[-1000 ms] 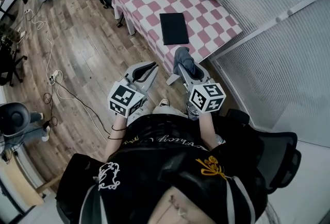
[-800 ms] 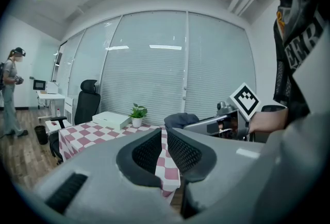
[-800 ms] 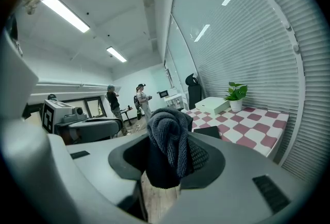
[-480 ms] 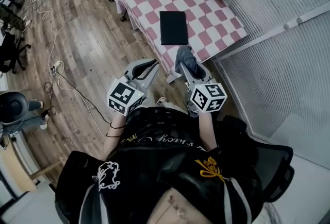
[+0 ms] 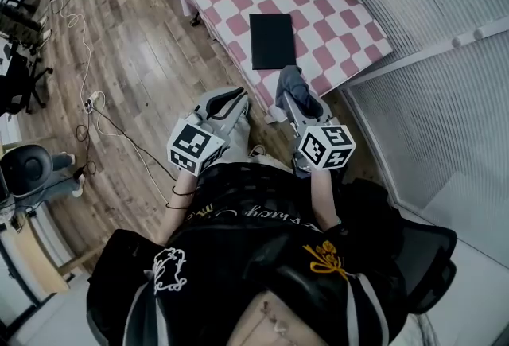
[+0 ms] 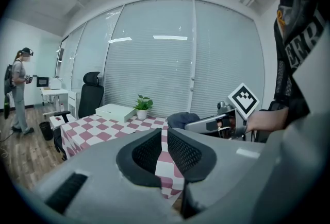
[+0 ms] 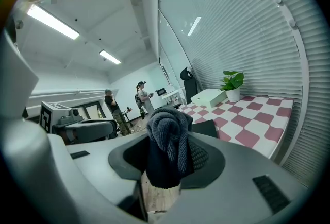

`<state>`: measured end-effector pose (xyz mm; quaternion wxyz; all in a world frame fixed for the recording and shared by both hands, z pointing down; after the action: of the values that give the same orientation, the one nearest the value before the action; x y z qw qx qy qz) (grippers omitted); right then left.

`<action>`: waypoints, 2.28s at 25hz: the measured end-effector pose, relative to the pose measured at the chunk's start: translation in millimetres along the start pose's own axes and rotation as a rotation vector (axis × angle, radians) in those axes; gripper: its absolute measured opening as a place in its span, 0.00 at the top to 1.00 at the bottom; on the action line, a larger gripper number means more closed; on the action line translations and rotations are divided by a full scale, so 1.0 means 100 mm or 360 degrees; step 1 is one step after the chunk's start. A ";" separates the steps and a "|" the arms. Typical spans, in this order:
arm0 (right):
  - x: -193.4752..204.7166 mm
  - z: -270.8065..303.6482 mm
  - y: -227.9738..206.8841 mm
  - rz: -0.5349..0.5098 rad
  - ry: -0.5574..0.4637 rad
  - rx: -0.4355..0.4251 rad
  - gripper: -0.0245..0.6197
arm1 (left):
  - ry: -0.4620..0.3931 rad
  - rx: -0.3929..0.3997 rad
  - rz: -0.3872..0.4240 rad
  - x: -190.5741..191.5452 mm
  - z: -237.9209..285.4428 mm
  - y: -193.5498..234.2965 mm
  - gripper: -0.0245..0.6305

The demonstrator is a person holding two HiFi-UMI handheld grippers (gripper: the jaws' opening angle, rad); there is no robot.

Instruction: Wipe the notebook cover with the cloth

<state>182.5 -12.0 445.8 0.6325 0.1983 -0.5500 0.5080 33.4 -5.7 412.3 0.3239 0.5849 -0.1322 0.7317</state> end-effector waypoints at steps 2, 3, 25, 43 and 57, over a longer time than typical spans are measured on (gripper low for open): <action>-0.04 0.09 -0.06 -0.0004 0.0010 0.0015 0.76 | -0.0006 0.0013 0.0000 -0.02 0.09 0.09 0.91; -0.06 0.15 -0.09 -0.0008 0.0018 0.0022 0.77 | -0.0010 0.0019 0.0005 -0.02 0.14 0.15 0.91; -0.53 1.89 -0.76 -0.0218 0.0385 0.0035 0.76 | 0.0032 0.0132 0.0029 -0.35 1.04 1.60 0.91; 0.30 3.32 -0.87 0.0069 0.0779 -0.0103 0.76 | 0.0083 0.0109 -0.0033 -0.28 1.15 2.07 0.91; 0.28 2.76 -1.83 0.0306 0.0755 0.0258 0.76 | 0.0077 0.0120 -0.0030 -0.37 1.29 2.07 0.91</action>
<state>200.6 -297.4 615.0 0.6746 0.0706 -0.3603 0.6405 6.6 -247.7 451.8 0.3116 0.5802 -0.0910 0.7470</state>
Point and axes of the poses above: the fingertips, and each gripper's own axes: z forward along the fingers, y to its left, x out of its underside, the point moved 3 cm from there along -z, backward along the fingers, and after that the axes turned 5 degrees about -z, right-handed, at the moved point
